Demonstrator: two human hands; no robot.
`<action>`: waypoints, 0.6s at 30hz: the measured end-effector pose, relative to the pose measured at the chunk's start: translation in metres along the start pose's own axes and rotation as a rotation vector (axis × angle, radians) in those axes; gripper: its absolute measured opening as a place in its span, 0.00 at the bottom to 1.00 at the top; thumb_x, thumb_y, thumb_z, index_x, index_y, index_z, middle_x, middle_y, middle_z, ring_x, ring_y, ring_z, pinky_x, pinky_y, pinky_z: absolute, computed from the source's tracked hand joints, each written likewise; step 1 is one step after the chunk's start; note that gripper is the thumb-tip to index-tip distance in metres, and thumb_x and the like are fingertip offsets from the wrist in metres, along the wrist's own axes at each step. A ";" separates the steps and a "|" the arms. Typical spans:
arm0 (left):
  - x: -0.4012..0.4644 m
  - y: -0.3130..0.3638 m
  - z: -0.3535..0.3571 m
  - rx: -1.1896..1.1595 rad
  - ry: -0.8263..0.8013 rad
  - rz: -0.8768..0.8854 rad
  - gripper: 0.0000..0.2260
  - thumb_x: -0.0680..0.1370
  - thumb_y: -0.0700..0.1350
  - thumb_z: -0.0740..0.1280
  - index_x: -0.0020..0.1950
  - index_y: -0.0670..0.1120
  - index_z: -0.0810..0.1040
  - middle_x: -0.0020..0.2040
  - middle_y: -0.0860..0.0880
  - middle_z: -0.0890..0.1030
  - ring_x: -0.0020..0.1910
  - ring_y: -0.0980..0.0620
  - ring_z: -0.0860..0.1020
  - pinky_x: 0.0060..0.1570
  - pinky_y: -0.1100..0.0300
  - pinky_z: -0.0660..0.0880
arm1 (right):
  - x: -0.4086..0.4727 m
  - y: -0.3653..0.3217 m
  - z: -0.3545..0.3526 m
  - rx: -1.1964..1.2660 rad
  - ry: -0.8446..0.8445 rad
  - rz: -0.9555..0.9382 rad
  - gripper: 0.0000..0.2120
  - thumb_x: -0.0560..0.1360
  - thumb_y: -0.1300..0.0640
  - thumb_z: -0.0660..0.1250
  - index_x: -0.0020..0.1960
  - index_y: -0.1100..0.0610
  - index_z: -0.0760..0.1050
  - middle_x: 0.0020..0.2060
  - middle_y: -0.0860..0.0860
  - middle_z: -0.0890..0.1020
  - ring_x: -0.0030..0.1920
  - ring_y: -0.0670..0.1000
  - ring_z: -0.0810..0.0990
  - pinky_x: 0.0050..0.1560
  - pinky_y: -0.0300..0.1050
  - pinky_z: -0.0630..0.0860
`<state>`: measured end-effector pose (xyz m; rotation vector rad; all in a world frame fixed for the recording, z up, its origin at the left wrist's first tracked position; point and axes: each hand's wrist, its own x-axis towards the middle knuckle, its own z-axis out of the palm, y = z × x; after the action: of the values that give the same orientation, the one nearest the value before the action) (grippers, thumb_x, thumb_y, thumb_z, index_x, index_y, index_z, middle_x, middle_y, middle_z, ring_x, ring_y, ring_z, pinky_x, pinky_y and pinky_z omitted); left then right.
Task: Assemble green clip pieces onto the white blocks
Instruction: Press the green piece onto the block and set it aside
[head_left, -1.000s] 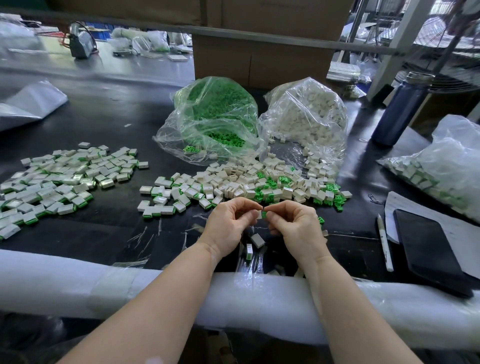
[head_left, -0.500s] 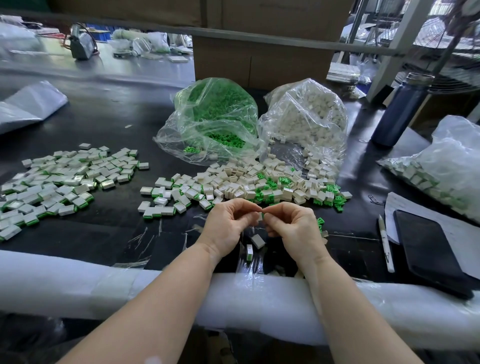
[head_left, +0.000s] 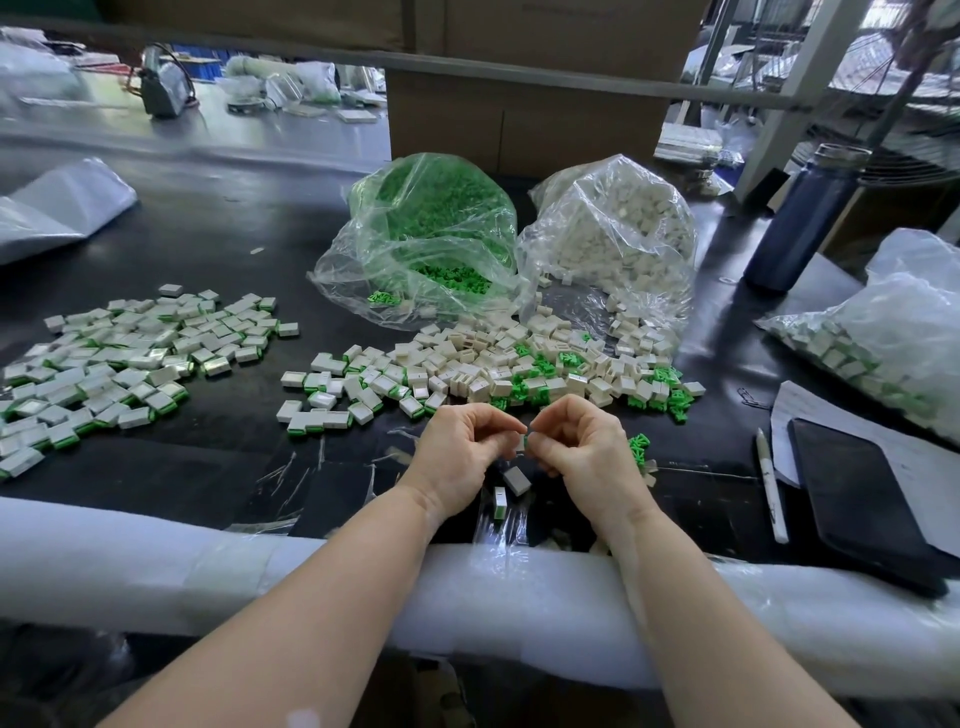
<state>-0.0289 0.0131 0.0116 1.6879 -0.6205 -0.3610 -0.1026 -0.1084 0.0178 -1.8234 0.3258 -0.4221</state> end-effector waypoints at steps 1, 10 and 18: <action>0.000 0.000 0.000 0.007 -0.008 0.002 0.09 0.74 0.33 0.68 0.41 0.47 0.81 0.37 0.50 0.81 0.36 0.58 0.79 0.44 0.67 0.77 | 0.000 0.001 0.000 0.001 -0.007 0.004 0.08 0.71 0.70 0.69 0.40 0.59 0.74 0.32 0.55 0.79 0.32 0.48 0.75 0.35 0.39 0.74; -0.001 0.000 0.001 0.075 -0.072 0.001 0.09 0.73 0.33 0.68 0.40 0.46 0.80 0.35 0.52 0.80 0.35 0.60 0.78 0.43 0.70 0.75 | 0.001 0.004 -0.003 -0.005 -0.075 0.026 0.11 0.70 0.71 0.69 0.37 0.57 0.74 0.27 0.48 0.80 0.29 0.44 0.78 0.31 0.33 0.72; -0.002 0.002 0.001 0.027 -0.053 0.036 0.07 0.72 0.35 0.70 0.48 0.44 0.80 0.43 0.46 0.83 0.42 0.54 0.81 0.48 0.65 0.77 | 0.004 0.004 -0.002 0.159 0.040 0.036 0.07 0.71 0.70 0.69 0.38 0.60 0.75 0.25 0.48 0.79 0.26 0.43 0.77 0.27 0.33 0.72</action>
<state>-0.0318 0.0131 0.0136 1.6952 -0.6962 -0.3742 -0.1003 -0.1129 0.0153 -1.6535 0.3425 -0.4477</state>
